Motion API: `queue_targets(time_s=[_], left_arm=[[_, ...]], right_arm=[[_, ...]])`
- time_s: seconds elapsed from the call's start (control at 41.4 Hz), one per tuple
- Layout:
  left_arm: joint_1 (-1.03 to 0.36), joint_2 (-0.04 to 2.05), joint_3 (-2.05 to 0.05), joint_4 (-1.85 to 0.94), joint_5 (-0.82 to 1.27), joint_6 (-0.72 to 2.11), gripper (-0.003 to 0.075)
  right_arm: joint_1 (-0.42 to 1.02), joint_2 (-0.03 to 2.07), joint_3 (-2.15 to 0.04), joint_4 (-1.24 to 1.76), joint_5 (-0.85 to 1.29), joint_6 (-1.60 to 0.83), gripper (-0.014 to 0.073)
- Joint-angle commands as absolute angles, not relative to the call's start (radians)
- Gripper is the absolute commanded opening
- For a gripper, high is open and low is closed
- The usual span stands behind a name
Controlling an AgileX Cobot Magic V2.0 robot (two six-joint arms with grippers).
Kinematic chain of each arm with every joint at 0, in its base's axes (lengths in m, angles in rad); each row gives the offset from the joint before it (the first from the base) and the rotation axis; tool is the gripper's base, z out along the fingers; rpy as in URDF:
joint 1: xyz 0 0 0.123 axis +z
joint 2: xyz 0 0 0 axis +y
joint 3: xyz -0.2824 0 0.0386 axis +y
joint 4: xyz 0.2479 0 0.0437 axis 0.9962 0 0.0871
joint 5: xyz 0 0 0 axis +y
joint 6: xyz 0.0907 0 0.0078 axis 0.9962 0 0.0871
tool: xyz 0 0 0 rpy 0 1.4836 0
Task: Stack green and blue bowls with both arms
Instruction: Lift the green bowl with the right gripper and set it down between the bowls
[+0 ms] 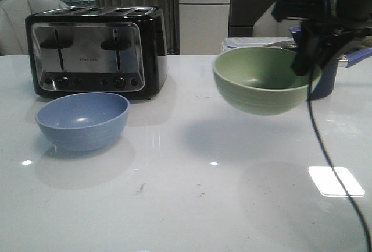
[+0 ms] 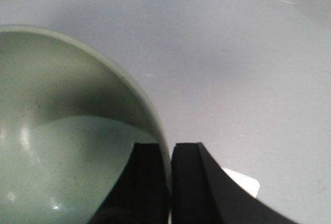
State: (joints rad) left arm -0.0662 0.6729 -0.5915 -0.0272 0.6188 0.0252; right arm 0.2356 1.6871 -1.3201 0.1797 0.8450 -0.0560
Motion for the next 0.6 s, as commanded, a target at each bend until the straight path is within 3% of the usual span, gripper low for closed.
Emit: queue_targets(time_s=[0.0,0.193,0.435,0.58], left_arm=[[-0.073,0.678,-0.626,-0.030,0.542,0.023,0.0421],[-0.073,0.678,-0.626,-0.030,0.542,0.023,0.0421],[-0.073,0.678,-0.626,-0.030,0.542,0.023,0.0421],[-0.073,0.678,-0.626,-0.030,0.542,0.023,0.0421]], right_arm=[[0.324,1.639,-1.343,0.193,0.830,-0.073,0.0052],[0.437,1.691,-1.341,0.193,0.826,-0.073,0.0052],[0.453,1.794,-1.341,0.193,0.783,-0.073,0.0053],[0.453,1.829,-1.341,0.193,0.745,-0.073,0.0141]])
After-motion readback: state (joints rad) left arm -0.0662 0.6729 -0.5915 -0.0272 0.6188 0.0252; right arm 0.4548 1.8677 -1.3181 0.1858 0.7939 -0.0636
